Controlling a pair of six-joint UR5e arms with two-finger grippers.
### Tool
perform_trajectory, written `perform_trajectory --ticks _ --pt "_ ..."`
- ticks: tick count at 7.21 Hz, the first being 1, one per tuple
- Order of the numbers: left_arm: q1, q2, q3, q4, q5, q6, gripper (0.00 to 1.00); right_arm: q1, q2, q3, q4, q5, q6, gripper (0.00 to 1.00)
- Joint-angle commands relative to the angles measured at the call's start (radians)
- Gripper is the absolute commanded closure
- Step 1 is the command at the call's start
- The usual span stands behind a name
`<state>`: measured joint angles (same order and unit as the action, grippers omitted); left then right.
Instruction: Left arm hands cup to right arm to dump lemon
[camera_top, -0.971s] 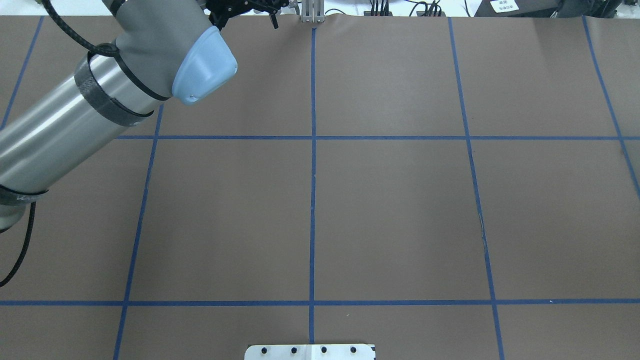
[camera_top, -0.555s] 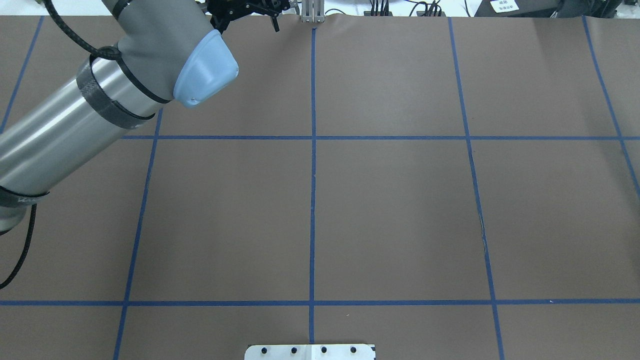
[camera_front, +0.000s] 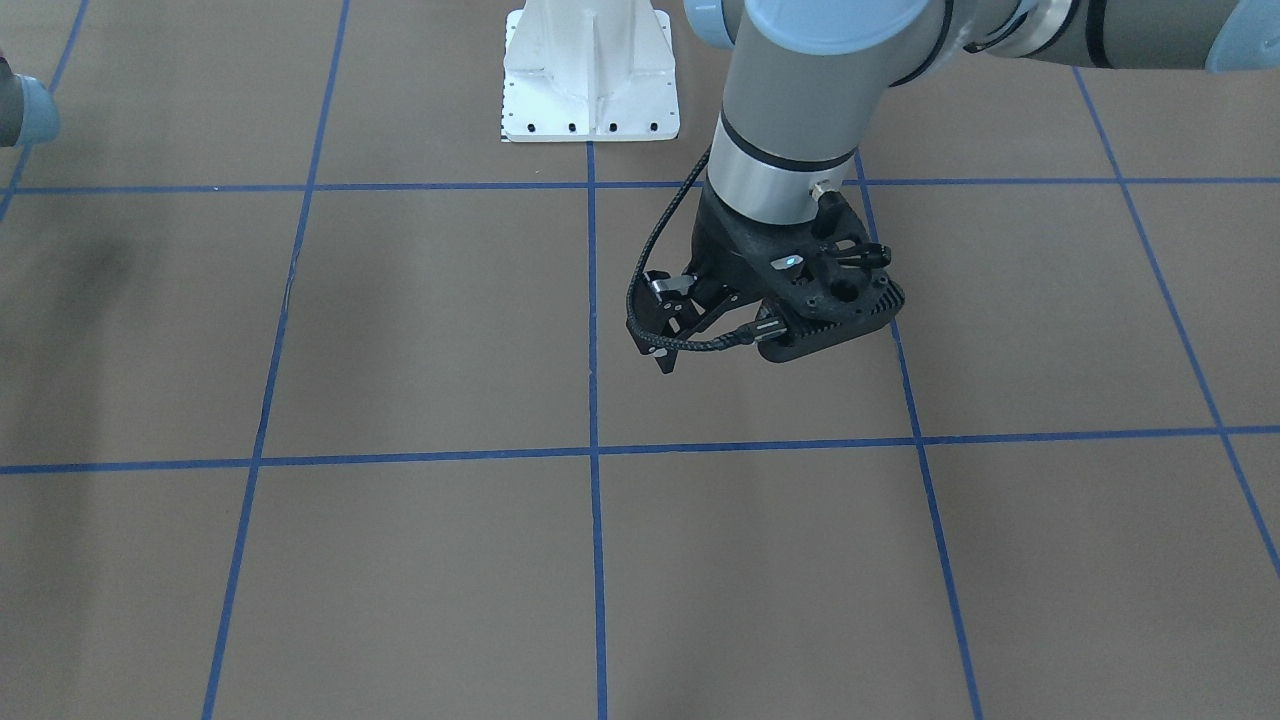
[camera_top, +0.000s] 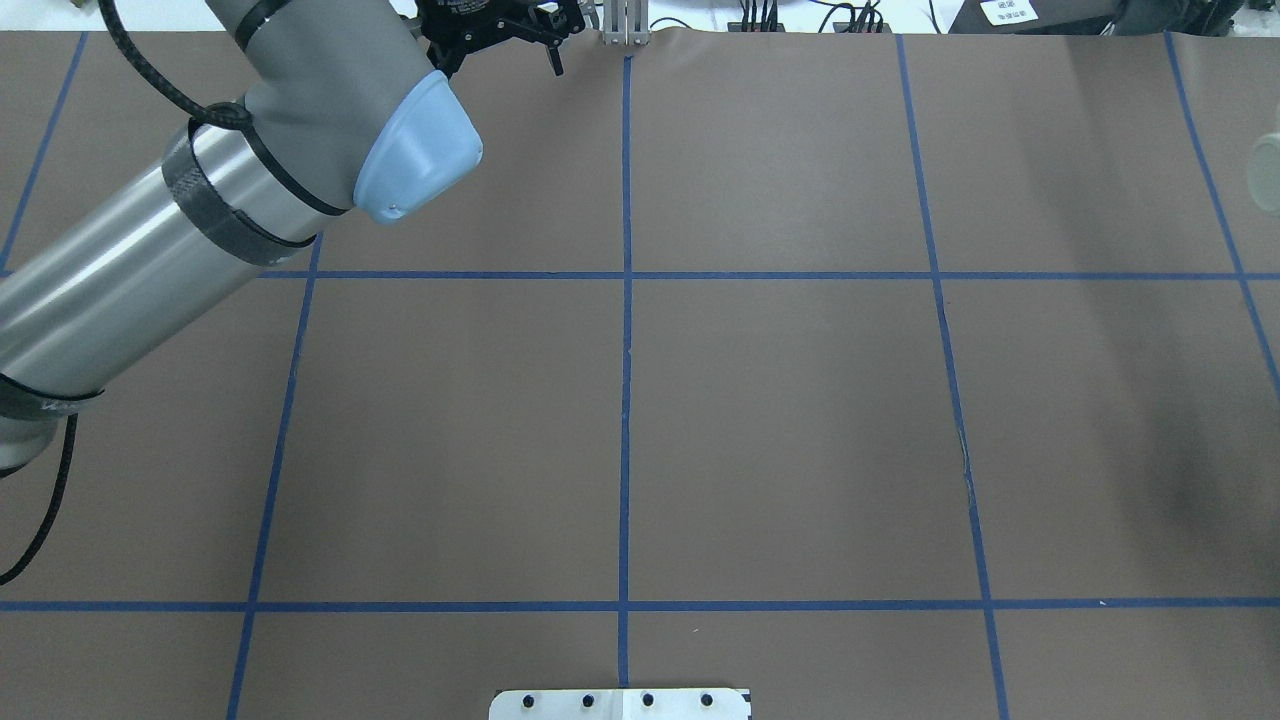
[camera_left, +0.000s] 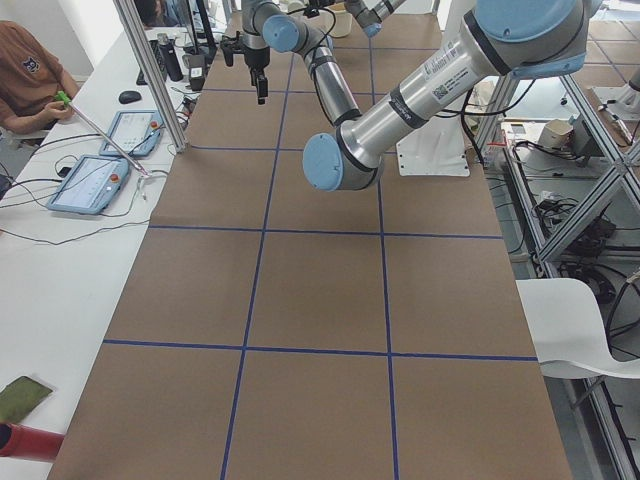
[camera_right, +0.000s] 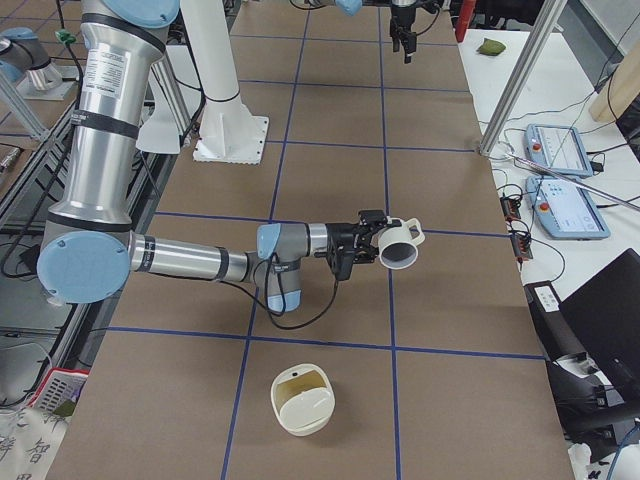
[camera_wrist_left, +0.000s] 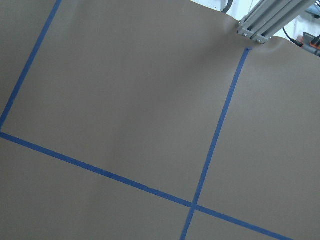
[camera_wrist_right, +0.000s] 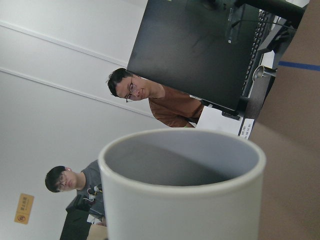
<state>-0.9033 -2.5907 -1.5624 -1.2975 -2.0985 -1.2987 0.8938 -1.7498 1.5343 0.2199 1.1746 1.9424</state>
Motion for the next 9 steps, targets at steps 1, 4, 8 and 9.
perform_trajectory --ticks 1,4,8,9 --pt "0.010 -0.008 0.008 0.000 -0.006 -0.002 0.00 -0.092 0.114 0.012 -0.199 -0.033 -0.312 0.86" --pt "0.015 -0.020 0.030 -0.016 -0.006 -0.005 0.00 -0.264 0.393 0.003 -0.558 -0.240 -0.542 0.87" --pt "0.018 -0.112 0.166 -0.080 -0.009 -0.016 0.00 -0.370 0.533 0.001 -0.746 -0.228 -0.905 0.82" --pt "0.026 -0.168 0.232 -0.077 -0.014 -0.017 0.00 -0.409 0.570 -0.005 -0.787 -0.284 -0.925 0.82"
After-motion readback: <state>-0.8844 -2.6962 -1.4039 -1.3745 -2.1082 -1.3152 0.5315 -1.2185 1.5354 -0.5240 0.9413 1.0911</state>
